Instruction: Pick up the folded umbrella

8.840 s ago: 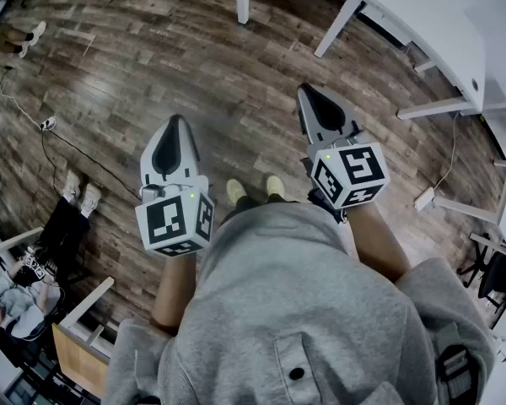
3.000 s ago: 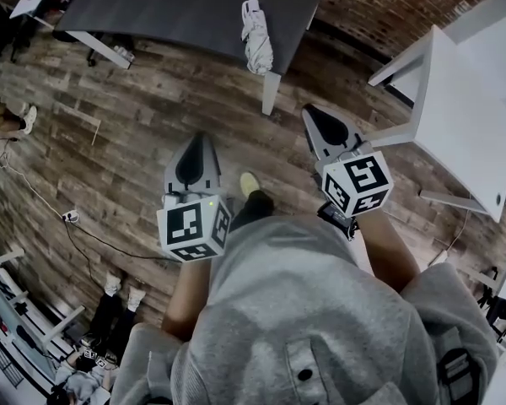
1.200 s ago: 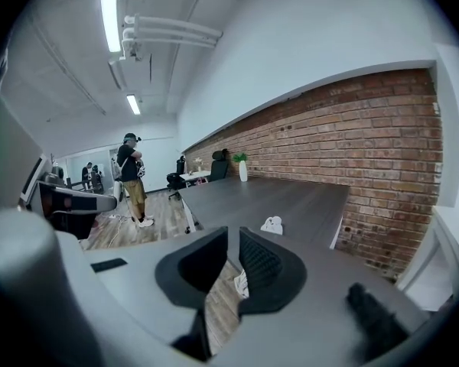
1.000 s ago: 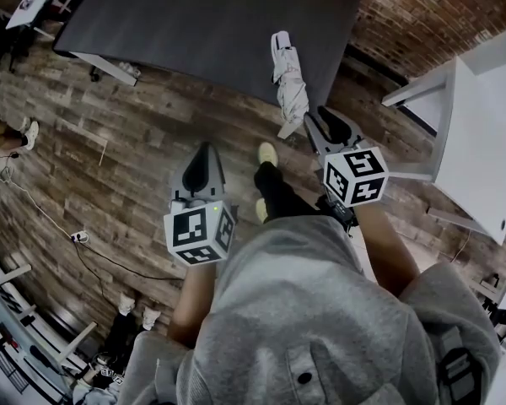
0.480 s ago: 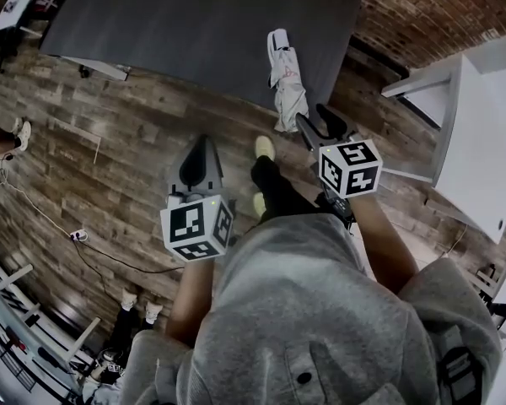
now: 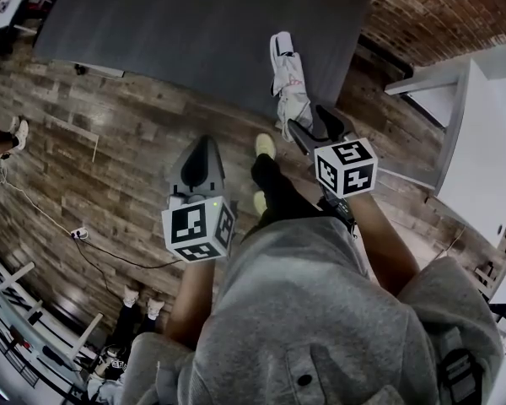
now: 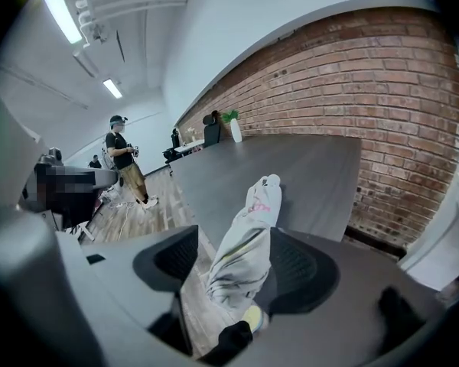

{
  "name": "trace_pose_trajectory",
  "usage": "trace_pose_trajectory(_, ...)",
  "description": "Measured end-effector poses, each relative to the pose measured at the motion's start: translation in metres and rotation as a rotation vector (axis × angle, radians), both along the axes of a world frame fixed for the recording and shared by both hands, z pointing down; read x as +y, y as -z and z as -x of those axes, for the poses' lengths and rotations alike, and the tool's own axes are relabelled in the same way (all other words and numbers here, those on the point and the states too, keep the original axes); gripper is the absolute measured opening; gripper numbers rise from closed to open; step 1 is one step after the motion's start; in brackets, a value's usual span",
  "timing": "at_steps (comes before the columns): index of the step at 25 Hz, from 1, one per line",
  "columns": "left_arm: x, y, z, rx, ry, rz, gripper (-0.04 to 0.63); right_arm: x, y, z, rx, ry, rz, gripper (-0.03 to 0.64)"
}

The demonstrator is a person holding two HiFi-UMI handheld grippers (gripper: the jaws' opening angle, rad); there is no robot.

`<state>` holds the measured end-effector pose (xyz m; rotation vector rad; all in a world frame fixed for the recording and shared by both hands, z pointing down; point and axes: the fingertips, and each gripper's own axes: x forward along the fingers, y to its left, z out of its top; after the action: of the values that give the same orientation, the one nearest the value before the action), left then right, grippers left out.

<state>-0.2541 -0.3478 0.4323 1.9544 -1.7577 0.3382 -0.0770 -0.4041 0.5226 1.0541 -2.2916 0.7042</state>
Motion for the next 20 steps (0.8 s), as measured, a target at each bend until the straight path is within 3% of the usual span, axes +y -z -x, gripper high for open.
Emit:
trace_pose_trajectory(5,-0.011,-0.01,-0.002,0.005,-0.017,0.021,0.012,-0.006,-0.014,0.002,0.004,-0.028,0.047,0.298)
trace_pose_trajectory(20,-0.042,-0.03,-0.006,0.019,-0.042,0.069,0.012,-0.02,-0.05,0.005,0.002,-0.064,0.191,0.301)
